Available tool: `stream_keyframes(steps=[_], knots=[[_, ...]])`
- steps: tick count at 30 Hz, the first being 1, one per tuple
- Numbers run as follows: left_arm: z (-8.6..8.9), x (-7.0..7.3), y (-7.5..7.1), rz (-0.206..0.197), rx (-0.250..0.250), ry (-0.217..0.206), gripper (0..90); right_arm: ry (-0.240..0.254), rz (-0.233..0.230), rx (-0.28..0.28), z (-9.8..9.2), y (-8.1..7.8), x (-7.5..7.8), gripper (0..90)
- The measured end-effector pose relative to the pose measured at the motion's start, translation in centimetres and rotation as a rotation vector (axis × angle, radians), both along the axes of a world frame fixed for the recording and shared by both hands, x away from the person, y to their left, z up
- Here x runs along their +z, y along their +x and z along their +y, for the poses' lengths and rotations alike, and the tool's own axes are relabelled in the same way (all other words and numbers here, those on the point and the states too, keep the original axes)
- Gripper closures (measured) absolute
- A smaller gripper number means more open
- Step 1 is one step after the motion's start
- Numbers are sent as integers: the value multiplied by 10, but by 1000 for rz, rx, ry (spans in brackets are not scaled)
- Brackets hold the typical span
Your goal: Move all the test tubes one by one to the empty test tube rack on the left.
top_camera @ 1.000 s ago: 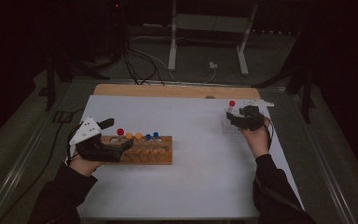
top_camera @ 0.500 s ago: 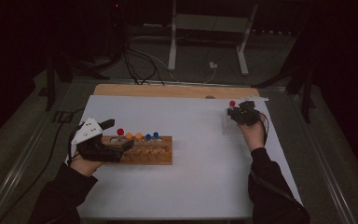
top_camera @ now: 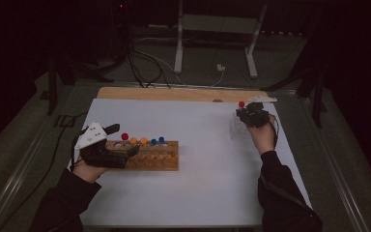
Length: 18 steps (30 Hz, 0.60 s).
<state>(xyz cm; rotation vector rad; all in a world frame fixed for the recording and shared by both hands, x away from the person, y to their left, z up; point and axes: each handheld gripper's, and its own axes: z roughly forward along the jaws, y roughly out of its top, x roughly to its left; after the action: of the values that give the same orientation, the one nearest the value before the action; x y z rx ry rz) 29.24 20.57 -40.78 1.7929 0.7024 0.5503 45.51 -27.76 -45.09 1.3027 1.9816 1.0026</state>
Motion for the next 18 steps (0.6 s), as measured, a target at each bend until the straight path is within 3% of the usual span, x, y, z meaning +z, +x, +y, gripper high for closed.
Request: stream_keyframes(steps=[18], knots=[[-5,2,-2,12,-42,2,15,-8,-86,56,4,-27,42,751]])
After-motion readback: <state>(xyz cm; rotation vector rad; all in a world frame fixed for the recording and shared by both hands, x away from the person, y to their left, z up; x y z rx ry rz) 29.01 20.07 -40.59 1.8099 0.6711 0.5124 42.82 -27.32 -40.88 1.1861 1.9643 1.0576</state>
